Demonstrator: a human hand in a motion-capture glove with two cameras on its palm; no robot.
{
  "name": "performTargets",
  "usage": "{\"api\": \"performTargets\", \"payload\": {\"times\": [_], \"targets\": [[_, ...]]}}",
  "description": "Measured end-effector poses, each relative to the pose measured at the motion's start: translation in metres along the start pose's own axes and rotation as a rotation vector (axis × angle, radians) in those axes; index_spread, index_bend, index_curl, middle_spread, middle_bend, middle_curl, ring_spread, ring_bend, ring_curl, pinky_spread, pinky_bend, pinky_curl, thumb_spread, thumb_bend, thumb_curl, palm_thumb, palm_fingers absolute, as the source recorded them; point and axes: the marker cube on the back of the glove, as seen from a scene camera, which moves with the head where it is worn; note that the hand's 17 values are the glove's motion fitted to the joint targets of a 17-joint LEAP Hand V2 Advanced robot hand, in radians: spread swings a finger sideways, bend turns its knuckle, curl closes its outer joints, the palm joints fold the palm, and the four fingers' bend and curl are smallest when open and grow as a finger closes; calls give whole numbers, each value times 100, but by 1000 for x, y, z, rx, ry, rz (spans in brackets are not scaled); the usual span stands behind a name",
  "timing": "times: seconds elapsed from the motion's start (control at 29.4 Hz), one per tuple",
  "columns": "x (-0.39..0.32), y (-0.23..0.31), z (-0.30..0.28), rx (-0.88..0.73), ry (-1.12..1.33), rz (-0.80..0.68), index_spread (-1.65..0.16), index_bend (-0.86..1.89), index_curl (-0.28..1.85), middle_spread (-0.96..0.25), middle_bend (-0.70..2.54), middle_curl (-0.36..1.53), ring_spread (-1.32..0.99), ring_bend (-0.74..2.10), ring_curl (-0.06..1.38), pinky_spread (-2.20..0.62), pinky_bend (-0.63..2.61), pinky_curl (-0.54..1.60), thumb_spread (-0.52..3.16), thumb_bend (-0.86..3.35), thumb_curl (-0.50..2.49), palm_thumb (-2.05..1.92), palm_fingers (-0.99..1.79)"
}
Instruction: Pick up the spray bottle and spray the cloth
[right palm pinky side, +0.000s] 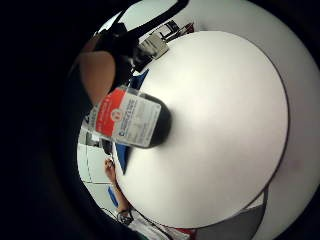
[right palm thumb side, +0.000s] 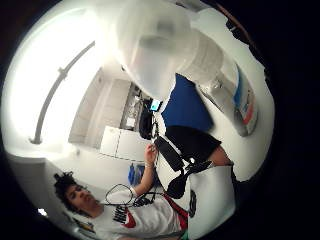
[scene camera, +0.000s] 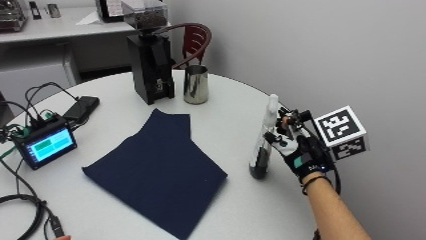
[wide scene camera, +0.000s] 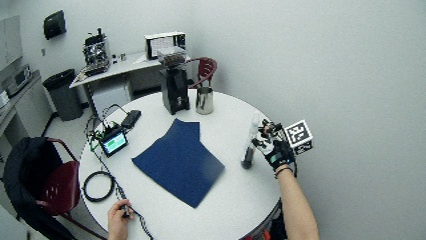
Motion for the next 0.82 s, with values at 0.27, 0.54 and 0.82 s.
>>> {"api": "performTargets", "payload": {"times": [0.27,0.54,0.82], "targets": [[16,-6,25,79,-154,75,-35,8,11,-3,30,39,1,41,37,19,52,40,104,-1,31,61,53],[23,-5,33,158,-219,74,-29,25,22,-7,40,42,-3,40,35,18,27,32,104,8,38,85,88],[26,-6,24,266,-243,23,-26,17,28,-12,40,44,-9,49,40,15,18,31,85,7,47,96,108]]}}
